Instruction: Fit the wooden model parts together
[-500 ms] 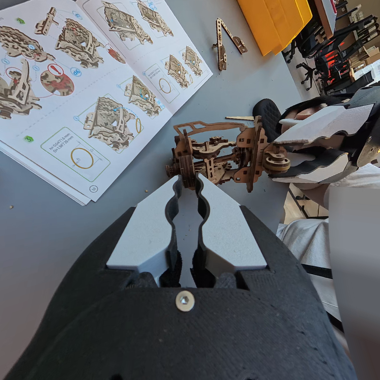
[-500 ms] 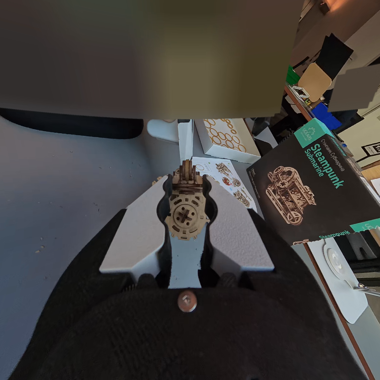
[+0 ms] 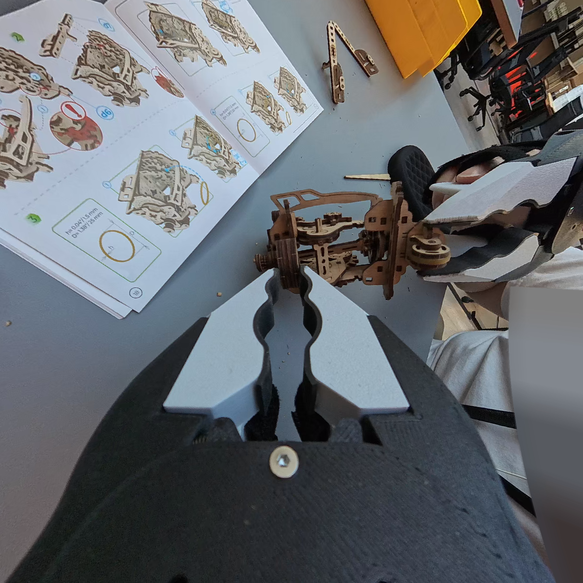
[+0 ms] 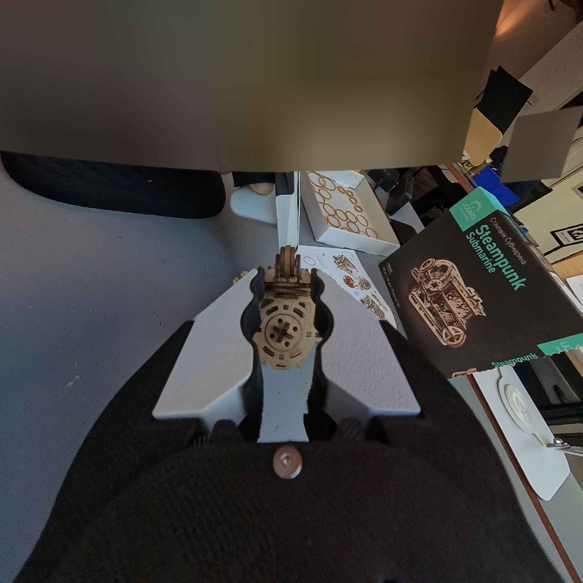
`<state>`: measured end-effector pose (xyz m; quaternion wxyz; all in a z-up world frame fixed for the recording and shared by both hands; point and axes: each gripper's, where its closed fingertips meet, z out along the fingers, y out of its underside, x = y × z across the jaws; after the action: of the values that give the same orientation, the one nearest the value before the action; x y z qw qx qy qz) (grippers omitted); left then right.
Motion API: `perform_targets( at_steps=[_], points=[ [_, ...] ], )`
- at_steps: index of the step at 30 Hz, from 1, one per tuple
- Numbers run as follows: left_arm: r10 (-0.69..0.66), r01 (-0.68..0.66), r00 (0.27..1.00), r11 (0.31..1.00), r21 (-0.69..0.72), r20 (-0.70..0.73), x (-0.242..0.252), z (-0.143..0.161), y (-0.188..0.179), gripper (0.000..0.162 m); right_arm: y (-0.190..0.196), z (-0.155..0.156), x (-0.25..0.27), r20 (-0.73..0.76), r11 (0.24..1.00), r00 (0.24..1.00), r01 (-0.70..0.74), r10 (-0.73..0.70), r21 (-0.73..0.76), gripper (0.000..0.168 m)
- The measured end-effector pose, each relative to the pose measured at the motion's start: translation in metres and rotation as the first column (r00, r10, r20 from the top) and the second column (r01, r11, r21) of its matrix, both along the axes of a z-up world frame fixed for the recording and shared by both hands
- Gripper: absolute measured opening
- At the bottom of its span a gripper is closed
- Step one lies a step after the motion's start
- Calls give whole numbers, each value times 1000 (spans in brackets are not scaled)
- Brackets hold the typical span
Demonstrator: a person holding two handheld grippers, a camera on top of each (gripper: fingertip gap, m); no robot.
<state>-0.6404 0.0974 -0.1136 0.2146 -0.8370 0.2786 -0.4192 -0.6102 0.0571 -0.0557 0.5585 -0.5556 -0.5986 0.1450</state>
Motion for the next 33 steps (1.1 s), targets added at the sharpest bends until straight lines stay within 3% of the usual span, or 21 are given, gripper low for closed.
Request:
perform_targets(
  at_steps=[33],
  points=[
    [13, -13, 1000, 1000, 3, 10, 0, 0, 4, 10, 2, 1, -6, 35, 998, 999, -15, 17, -63, 28]
  ],
)
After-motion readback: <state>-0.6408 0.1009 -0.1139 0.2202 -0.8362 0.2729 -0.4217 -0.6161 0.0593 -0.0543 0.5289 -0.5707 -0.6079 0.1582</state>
